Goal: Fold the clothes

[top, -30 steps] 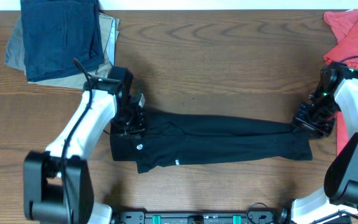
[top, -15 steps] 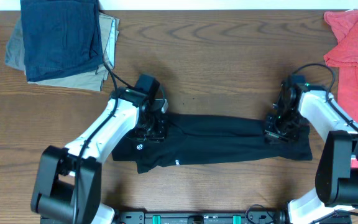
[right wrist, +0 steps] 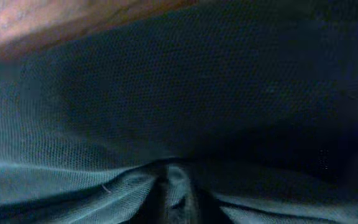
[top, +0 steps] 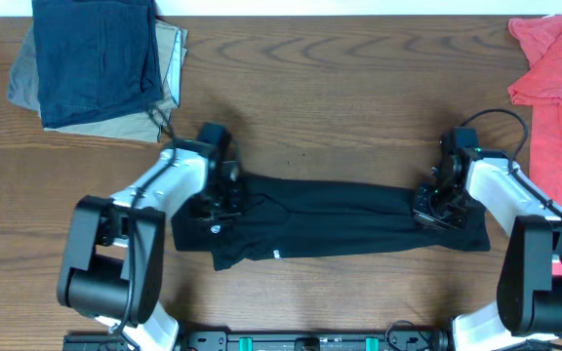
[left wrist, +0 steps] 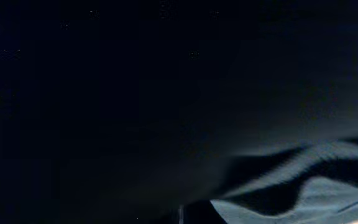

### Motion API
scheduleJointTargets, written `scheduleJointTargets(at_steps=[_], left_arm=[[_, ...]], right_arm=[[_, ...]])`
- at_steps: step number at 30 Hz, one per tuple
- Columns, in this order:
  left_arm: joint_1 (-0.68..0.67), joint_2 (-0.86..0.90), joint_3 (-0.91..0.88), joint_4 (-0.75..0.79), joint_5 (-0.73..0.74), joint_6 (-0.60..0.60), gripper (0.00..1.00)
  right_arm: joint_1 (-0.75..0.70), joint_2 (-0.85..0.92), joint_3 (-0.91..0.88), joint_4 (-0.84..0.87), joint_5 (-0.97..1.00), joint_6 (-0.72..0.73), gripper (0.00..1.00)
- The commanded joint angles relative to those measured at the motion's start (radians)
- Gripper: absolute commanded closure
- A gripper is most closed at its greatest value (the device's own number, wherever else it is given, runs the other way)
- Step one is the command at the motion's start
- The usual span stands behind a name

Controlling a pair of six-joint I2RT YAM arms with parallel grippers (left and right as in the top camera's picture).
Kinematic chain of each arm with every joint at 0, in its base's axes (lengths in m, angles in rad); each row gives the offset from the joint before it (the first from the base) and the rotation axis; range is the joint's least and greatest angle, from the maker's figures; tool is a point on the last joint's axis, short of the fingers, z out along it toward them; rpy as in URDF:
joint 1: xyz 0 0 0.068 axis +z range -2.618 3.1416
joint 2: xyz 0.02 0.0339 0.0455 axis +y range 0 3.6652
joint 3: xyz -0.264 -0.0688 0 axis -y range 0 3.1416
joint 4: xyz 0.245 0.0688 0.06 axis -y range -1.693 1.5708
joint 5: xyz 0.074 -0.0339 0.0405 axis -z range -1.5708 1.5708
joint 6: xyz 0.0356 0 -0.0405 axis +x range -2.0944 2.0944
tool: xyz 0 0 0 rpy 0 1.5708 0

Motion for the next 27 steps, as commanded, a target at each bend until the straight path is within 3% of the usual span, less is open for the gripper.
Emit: scheduleJointTargets(at_steps=[1,6,15,19,24,25,26,27], left_arm=[[0.079,0.013,-0.005,0.009,-0.126,-0.024,0.94],[0.178,0.013,-0.005,0.011,-0.13,-0.024,0.94],[0.303,0.01,-0.003,0.012,-0.128,-0.017,0.94],[0.321,0.0,0.014,0.011,-0.129,-0.006,0.94],[0.356,-0.038,0.055,-0.042,-0.129,-0.006,0.94],[0.362,-0.053,0.064,-0.063,-0.129,-0.006,0.94],[0.366,-0.071,0.072,-0.081,-0.129,-0.005,0.94],[0.369,-0.09,0.076,-0.093,-0.129,-0.005,0.94]], right_arm=[[-0.005,0.047,-0.048,0.053,0.079,0.029,0.99],[-0.005,0.047,-0.042,0.084,0.066,0.028,0.98],[-0.003,0.047,0.005,0.15,-0.098,-0.058,0.73],[0.014,0.047,0.112,0.098,-0.12,-0.079,0.58],[-0.003,0.047,0.301,-0.102,-0.046,-0.12,0.36],[-0.015,0.047,0.341,-0.146,-0.022,-0.12,0.29],[-0.033,0.047,0.385,-0.192,0.006,-0.12,0.01],[-0.047,0.047,0.41,-0.218,0.024,-0.12,0.01]])
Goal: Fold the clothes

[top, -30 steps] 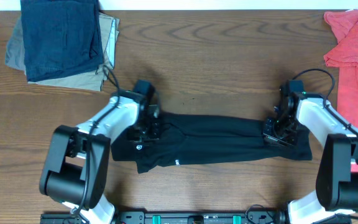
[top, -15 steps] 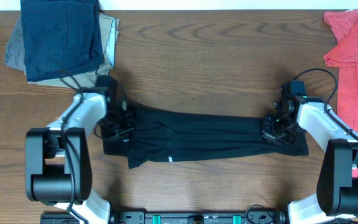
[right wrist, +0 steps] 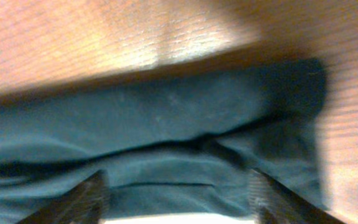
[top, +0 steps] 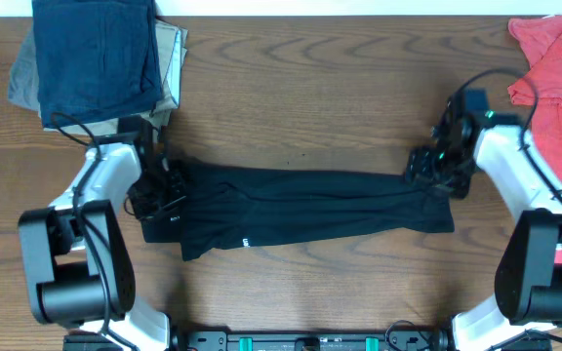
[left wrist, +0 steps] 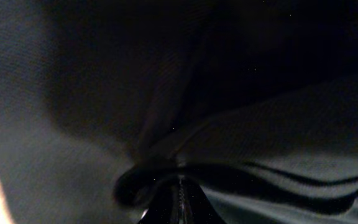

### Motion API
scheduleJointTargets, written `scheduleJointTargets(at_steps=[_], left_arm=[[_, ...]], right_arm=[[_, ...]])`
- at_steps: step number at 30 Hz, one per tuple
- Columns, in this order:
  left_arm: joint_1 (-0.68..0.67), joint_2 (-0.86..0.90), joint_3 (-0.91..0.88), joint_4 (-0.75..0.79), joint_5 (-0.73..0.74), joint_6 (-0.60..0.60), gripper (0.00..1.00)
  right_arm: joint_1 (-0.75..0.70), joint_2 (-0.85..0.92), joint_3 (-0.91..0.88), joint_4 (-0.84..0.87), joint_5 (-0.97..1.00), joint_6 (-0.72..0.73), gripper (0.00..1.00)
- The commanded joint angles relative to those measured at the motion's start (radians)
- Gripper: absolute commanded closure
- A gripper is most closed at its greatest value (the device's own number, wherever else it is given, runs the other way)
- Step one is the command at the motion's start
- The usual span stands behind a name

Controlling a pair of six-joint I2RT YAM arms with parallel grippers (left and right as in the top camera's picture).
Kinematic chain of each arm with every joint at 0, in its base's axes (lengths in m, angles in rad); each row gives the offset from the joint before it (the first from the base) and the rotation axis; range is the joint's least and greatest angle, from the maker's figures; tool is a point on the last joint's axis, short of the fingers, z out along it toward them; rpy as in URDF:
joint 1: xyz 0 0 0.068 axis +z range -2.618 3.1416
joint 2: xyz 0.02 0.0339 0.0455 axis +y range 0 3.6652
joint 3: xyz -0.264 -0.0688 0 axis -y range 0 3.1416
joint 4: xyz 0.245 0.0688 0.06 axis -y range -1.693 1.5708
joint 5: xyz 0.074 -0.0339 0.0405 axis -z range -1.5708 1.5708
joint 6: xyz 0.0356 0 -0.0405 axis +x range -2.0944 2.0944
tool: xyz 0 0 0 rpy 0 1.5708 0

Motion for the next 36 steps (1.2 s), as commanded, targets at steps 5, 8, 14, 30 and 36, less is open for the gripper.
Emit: scheduleJointTargets(at_steps=[5,8,14,30,36], left_arm=[[0.014,-0.166,0.038,-0.059,-0.05,0.012,0.69],[0.014,-0.197,0.038,-0.08,-0.022,0.012,0.21],[0.014,-0.198,0.018,-0.099,0.087,0.012,0.02],[0.014,-0.198,-0.006,-0.098,0.087,0.012,0.02],[0.014,-0.198,-0.006,-0.098,0.087,0.012,0.02]], right_arm=[[-0.15,-0.001,0.154,-0.115,0.119,-0.084,0.01],[-0.214,0.001,0.118,-0.109,0.11,-0.087,0.01],[-0.317,0.001,-0.053,0.063,-0.098,-0.199,0.01],[-0.277,0.001,-0.361,0.351,-0.398,-0.247,0.14],[-0.205,0.001,-0.363,0.355,-0.399,-0.199,0.57]])
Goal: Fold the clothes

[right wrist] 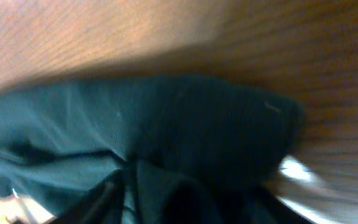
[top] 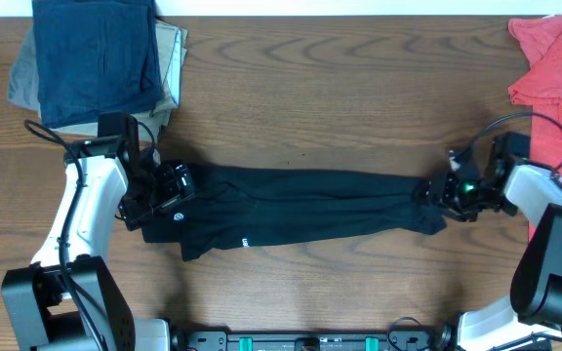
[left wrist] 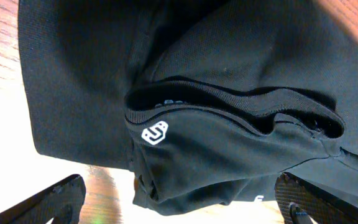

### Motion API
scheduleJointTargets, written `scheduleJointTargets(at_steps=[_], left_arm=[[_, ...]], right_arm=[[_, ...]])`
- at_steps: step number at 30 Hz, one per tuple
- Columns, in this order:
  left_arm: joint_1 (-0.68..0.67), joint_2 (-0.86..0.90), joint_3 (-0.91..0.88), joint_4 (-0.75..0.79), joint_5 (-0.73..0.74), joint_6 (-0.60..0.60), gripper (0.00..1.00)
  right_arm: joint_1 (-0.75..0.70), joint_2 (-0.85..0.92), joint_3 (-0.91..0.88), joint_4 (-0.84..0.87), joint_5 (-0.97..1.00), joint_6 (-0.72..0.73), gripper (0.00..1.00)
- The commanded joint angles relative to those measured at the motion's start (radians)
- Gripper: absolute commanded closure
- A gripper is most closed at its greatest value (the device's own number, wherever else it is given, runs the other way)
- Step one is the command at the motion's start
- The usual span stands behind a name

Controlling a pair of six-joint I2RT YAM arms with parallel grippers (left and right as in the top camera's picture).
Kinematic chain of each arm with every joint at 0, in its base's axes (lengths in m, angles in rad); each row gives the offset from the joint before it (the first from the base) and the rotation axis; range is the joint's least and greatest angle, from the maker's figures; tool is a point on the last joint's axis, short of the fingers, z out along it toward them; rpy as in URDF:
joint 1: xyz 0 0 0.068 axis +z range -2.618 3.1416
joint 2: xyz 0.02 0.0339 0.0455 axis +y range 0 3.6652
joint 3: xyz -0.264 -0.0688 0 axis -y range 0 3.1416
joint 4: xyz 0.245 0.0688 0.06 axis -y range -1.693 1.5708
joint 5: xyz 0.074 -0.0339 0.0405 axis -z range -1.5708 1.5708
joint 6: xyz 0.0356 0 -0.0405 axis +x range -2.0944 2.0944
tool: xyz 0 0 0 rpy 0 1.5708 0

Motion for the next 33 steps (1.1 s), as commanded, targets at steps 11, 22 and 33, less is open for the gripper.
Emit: scheduleJointTargets(at_steps=[11,22,33], left_arm=[[0.003,-0.002,-0.011,-0.003,0.012,0.01,0.02],[0.002,-0.002,-0.011,-0.002,0.012,0.01,0.02],[0.002,-0.001,-0.011,0.005,0.012,0.01,0.02]], right_arm=[[0.051,0.013,0.066,-0.043,0.007,0.087,0.99],[-0.02,0.01,0.459,-0.475,0.342,0.086,0.99],[0.155,0.005,0.532,-0.563,0.339,0.09,0.99]])
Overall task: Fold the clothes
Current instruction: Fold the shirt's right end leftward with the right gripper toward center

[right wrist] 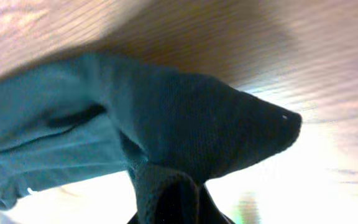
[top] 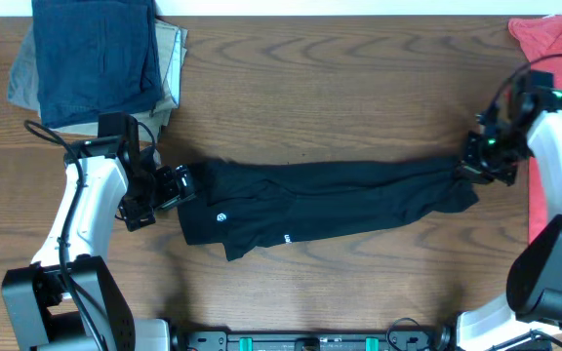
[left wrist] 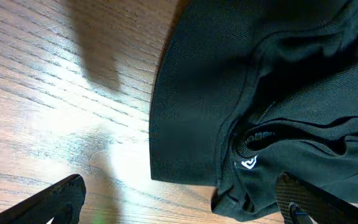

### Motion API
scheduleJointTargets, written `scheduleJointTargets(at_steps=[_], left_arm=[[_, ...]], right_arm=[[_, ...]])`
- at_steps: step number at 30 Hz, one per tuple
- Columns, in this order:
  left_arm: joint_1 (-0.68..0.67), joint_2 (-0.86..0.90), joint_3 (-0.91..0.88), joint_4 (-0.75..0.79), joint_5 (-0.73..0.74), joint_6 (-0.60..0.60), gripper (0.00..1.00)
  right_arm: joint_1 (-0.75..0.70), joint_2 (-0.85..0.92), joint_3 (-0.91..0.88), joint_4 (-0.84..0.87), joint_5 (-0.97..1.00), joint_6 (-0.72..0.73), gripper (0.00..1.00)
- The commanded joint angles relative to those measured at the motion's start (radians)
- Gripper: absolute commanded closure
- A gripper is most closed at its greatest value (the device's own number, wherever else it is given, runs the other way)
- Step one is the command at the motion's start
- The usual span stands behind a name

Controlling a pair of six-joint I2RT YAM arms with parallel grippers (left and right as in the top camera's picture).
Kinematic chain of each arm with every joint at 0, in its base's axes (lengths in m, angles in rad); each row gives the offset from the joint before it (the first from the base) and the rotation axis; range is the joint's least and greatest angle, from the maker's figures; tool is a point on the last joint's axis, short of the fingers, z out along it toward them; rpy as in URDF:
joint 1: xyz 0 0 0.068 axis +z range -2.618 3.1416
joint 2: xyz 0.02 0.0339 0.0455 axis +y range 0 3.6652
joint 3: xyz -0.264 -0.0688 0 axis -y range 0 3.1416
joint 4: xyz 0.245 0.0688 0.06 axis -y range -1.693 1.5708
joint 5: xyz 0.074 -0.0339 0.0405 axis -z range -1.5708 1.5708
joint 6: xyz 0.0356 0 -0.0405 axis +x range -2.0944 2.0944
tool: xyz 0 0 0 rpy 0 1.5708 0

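Observation:
The black garment (top: 330, 200) lies stretched in a long band across the table's middle, a small white logo near its left end. My left gripper (top: 167, 190) stands open just off that left end; in the left wrist view the left gripper (left wrist: 179, 205) has bare wood between its fingers (left wrist: 61, 196), with the black cloth (left wrist: 247, 87) to the right. My right gripper (top: 471, 164) is shut on the band's right end, and the bunched cloth (right wrist: 179, 124) runs into the right gripper (right wrist: 173, 214).
A stack of folded clothes (top: 100, 63), dark blue on khaki, sits at the back left corner. A red garment (top: 554, 54) lies along the table's right edge, just beyond my right arm. The wooden table (top: 310, 88) is bare behind the band.
The black garment has shifted to the right, its left end now clear of my open left gripper. My right gripper has moved right and farther back, holding the garment's right end.
Both grippers were shut on the band's two ends. Then the band lay farther left, the left gripper still shut and the right one open. Then the left gripper was open beside the left end. Now the right gripper holds the right end, farther right.

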Motion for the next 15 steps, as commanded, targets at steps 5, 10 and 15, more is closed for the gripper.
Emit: scheduleJointTargets(at_steps=[5,10,15], left_arm=[[0.002,-0.001,-0.009,0.003,0.01,0.01,0.02],[0.002,-0.001,-0.009,0.003,0.01,0.01,0.02],[0.002,-0.001,-0.009,0.004,0.01,0.01,0.02]], right_arm=[[0.213,-0.008,0.012,0.034,0.006,0.01,0.99],[0.343,-0.008,0.005,0.079,0.006,0.033,0.99],[0.458,-0.008,-0.024,0.131,0.006,0.063,0.99]])
